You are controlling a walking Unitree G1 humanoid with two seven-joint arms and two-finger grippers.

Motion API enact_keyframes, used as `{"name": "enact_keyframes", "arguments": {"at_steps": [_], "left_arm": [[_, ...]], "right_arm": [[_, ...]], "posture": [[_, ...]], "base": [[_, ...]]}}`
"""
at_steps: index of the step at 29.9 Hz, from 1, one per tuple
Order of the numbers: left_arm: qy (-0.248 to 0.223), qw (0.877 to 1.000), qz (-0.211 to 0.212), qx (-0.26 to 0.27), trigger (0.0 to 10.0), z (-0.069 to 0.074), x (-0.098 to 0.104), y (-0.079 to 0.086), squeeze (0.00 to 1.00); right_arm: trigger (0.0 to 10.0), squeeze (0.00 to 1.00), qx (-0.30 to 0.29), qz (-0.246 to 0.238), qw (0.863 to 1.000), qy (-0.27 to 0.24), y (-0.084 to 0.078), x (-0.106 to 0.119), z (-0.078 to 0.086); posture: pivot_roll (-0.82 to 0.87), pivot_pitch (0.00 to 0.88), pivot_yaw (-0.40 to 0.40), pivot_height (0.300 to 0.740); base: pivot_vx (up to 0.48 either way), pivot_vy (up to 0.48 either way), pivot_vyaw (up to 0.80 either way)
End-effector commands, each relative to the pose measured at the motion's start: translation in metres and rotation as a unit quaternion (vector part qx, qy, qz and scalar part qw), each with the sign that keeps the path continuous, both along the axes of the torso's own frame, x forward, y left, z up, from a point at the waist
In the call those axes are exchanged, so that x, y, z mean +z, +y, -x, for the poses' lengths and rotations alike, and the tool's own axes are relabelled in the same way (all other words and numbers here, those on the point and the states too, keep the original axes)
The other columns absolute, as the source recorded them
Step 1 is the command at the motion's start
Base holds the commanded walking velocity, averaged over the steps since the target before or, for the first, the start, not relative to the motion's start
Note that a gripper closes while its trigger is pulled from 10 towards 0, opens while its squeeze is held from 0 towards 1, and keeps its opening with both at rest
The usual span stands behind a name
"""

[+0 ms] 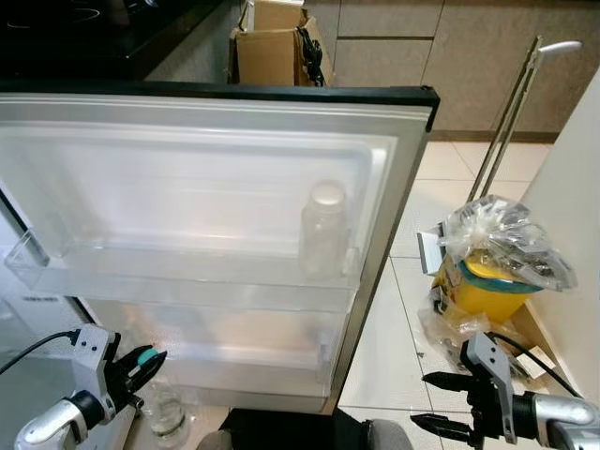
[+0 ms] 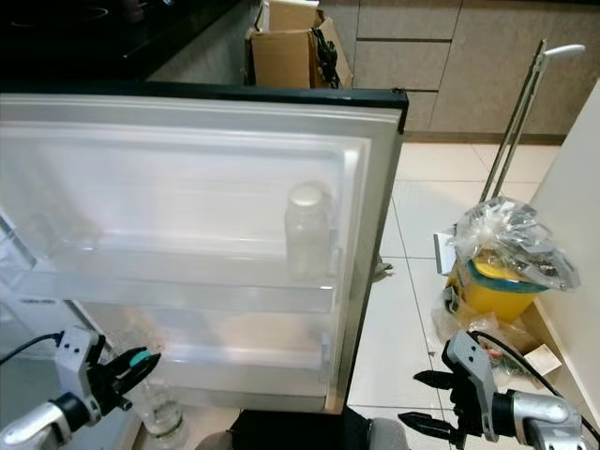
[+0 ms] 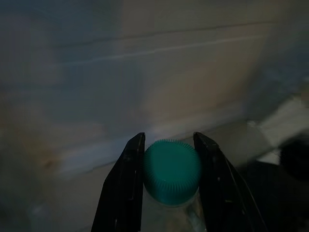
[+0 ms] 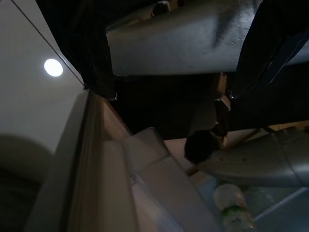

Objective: Restocking fridge

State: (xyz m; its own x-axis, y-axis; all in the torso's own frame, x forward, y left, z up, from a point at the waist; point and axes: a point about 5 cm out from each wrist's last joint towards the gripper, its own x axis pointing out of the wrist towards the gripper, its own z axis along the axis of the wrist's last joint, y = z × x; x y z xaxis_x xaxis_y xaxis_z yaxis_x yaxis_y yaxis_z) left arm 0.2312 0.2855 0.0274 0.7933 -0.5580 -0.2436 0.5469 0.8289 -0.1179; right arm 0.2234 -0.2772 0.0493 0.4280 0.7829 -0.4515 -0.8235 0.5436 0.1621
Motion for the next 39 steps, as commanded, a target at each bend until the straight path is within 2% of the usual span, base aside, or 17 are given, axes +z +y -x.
{"name": "enact_keyframes", "arguments": {"at_steps": [1, 3, 5, 8, 10, 12, 13, 18, 22, 26, 29, 31, 32, 34, 37, 38, 39], "left_arm": [[-0.011, 1.0, -0.013, -0.026, 10.0, 0.0, 0.011, 0.009, 0.0], [-0.017, 0.999, -0.014, -0.04, 10.0, -0.001, 0.016, 0.01, 0.0], [-0.041, 0.996, -0.016, -0.074, 10.0, -0.007, 0.034, 0.016, 0.0], [-0.05, 0.995, -0.017, -0.079, 10.0, -0.009, 0.04, 0.018, 0.0], [-0.08, 0.994, -0.032, -0.065, 10.0, -0.015, 0.056, 0.027, 0.0], [-0.091, 0.993, -0.036, -0.06, 10.0, -0.017, 0.062, 0.031, 0.0], [-0.111, 0.992, -0.041, -0.04, 10.0, -0.021, 0.071, 0.038, 0.0], [-0.142, 0.989, -0.042, -0.007, 10.0, -0.023, 0.087, 0.051, 0.0], [-0.191, 0.98, 0.001, 0.051, 10.0, -0.015, 0.103, 0.07, 0.0], [-0.196, 0.979, 0.019, 0.06, 10.0, -0.01, 0.103, 0.073, 0.0], [-0.167, 0.984, 0.032, 0.054, 10.0, -0.003, 0.088, 0.07, 0.0], [-0.115, 0.992, 0.034, 0.044, 10.0, 0.005, 0.064, 0.061, 0.0], [-0.115, 0.992, 0.034, 0.044, 10.0, 0.005, 0.064, 0.061, 0.0], [-0.078, 0.995, 0.049, 0.046, 10.0, 0.012, 0.045, 0.053, 0.0], [-0.075, 0.994, 0.052, 0.055, 10.0, 0.012, 0.041, 0.053, 0.0], [-0.089, 0.989, 0.075, 0.091, 10.0, 0.011, 0.039, 0.054, 0.0], [-0.089, 0.989, 0.075, 0.091, 10.0, 0.011, 0.039, 0.054, 0.0]], "right_arm": [[10.0, 0.0, 0.018, -0.009, 1.0, 0.009, 0.004, 0.002, 0.002], [10.0, 0.0, 0.025, -0.011, 1.0, 0.014, 0.005, 0.003, 0.003], [10.0, 0.0, 0.039, -0.011, 0.999, 0.02, 0.009, 0.003, 0.003], [10.0, 0.0, 0.04, -0.011, 0.999, 0.02, 0.01, 0.003, 0.003], [10.0, 0.0, 0.041, -0.012, 0.999, 0.02, 0.011, 0.005, 0.003], [10.0, 0.0, 0.041, -0.012, 0.999, 0.02, 0.012, 0.005, 0.003], [10.0, 0.0, 0.042, -0.011, 0.999, 0.021, 0.012, 0.005, 0.003], [10.0, 0.0, 0.041, -0.01, 0.999, 0.023, 0.013, 0.006, 0.003], [10.0, 0.0, 0.041, -0.006, 0.999, 0.029, 0.014, 0.007, 0.004], [10.0, 0.0, 0.039, -0.004, 0.999, 0.03, 0.014, 0.007, 0.004], [10.0, 0.0, 0.037, 0.0, 0.999, 0.032, 0.013, 0.006, 0.004], [10.0, 0.0, 0.033, 0.006, 0.999, 0.032, 0.012, 0.006, 0.003], [10.0, 0.0, 0.033, 0.006, 0.999, 0.032, 0.012, 0.006, 0.003], [10.0, 0.0, 0.03, 0.008, 0.999, 0.031, 0.012, 0.007, 0.002], [10.0, 0.0, 0.03, 0.008, 0.999, 0.031, 0.012, 0.008, 0.002], [10.0, 0.0, 0.028, 0.009, 0.999, 0.03, 0.012, 0.008, 0.002], [10.0, 0.0, 0.028, 0.009, 0.999, 0.03, 0.012, 0.008, 0.002]], "posture": [[-0.06, 0.039, -0.004, 0.547], [-0.06, 0.04, -0.005, 0.547], [-0.05, 0.041, -0.007, 0.547], [-0.05, 0.041, -0.007, 0.547], [-0.06, 0.041, -0.008, 0.547], [-0.06, 0.041, -0.008, 0.547], [-0.06, 0.041, -0.008, 0.547], [-0.06, 0.041, -0.011, 0.547], [-0.06, 0.042, -0.017, 0.547], [-0.06, 0.043, -0.021, 0.547], [-0.06, 0.044, -0.023, 0.547], [-0.06, 0.045, -0.024, 0.547], [-0.06, 0.045, -0.024, 0.547], [-0.06, 0.045, -0.023, 0.547], [-0.06, 0.046, -0.024, 0.547], [-0.06, 0.046, -0.025, 0.547], [-0.06, 0.046, -0.025, 0.547]], "base": [[0.0, 0.0, 0.0], [0.0, 0.0, 0.0], [0.0, 0.0, 0.0], [0.0, 0.0, 0.0], [0.0, 0.0, 0.0], [0.0, 0.0, 0.0], [0.0, 0.0, 0.0], [0.0, 0.0, 0.0], [0.0, 0.0, 0.0], [0.0, 0.0, 0.0], [0.0, 0.0, 0.0], [0.0, 0.0, 0.0], [0.0, 0.0, 0.0], [0.0, 0.0, 0.0], [0.0, 0.0, 0.0], [0.0, 0.0, 0.0], [0.0, 0.0, 0.0]]}}
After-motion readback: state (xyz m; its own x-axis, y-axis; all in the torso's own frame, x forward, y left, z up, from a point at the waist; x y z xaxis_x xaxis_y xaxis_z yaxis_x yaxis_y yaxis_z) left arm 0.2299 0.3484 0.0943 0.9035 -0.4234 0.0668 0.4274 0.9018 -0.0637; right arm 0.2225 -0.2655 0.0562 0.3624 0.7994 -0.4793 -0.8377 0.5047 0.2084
